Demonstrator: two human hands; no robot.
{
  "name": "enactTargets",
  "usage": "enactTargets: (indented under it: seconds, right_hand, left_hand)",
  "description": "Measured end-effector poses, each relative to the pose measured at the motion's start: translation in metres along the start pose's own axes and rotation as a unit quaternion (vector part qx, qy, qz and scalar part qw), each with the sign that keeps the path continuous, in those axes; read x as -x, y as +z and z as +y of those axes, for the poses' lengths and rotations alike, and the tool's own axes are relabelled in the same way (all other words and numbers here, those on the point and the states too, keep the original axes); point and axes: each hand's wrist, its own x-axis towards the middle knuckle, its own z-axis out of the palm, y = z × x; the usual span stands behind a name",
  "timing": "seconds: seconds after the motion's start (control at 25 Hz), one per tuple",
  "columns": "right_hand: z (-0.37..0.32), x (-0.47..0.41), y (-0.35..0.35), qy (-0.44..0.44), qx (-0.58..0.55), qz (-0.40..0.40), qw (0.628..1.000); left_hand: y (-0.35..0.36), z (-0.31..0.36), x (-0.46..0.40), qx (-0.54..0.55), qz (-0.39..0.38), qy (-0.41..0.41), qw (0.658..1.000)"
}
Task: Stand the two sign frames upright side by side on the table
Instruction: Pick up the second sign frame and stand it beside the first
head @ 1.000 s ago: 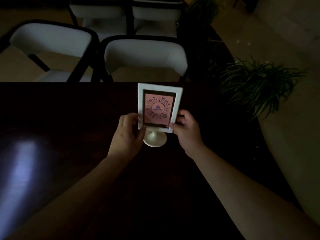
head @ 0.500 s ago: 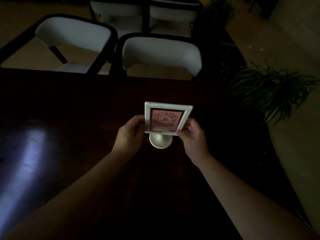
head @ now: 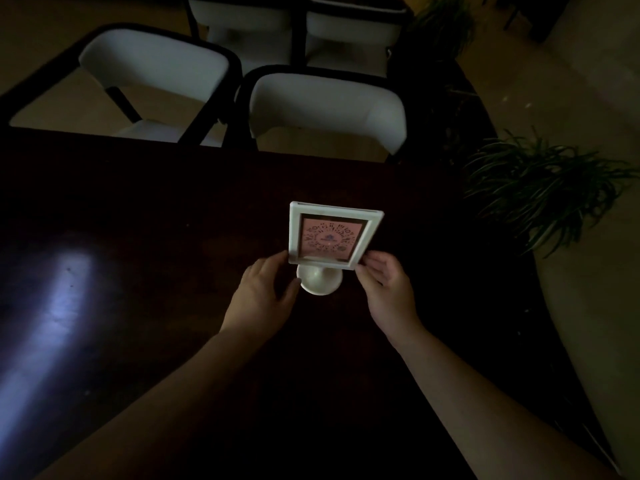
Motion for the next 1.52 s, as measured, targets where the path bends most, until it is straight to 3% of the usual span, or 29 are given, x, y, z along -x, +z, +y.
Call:
enactTargets:
  seconds: [0.16, 0.28, 0.48, 0.68, 1.08, 1.52]
  right_hand:
    - [0.010, 0.016, -0.001, 0.002, 0.212, -0.024, 0.977]
    - [0.019, 0.020, -0.004, -0.067, 0.356, -0.121, 0.924]
    - [0.026, 0.009, 0.000, -0.165, 0.469, -0.216, 0.840]
    - [0.031, -0.005, 0.002, -0.194, 0.513, -0.245, 0.799]
    - [0.036, 0.010, 0.033, -0.238, 0.493, -0.270, 0.792]
    - [0.013, 0.070, 0.129, -0.257, 0.491, -0.304, 0.775]
  left_hand:
    - [0.021, -0.002, 0.019, -0.162, -0.043, 0.025, 0.986]
    - [0.037, -0.003, 0.027, -0.245, -0.093, 0.057, 0.963]
    - [0.053, -0.002, 0.029, -0.319, -0.137, 0.071, 0.935]
    - [0.055, -0.005, 0.029, -0.338, -0.137, 0.061, 0.929]
    - [0.033, -0.018, 0.047, -0.328, -0.112, -0.004, 0.938]
    - [-0.042, -0.089, 0.092, -0.299, -0.073, -0.043, 0.950]
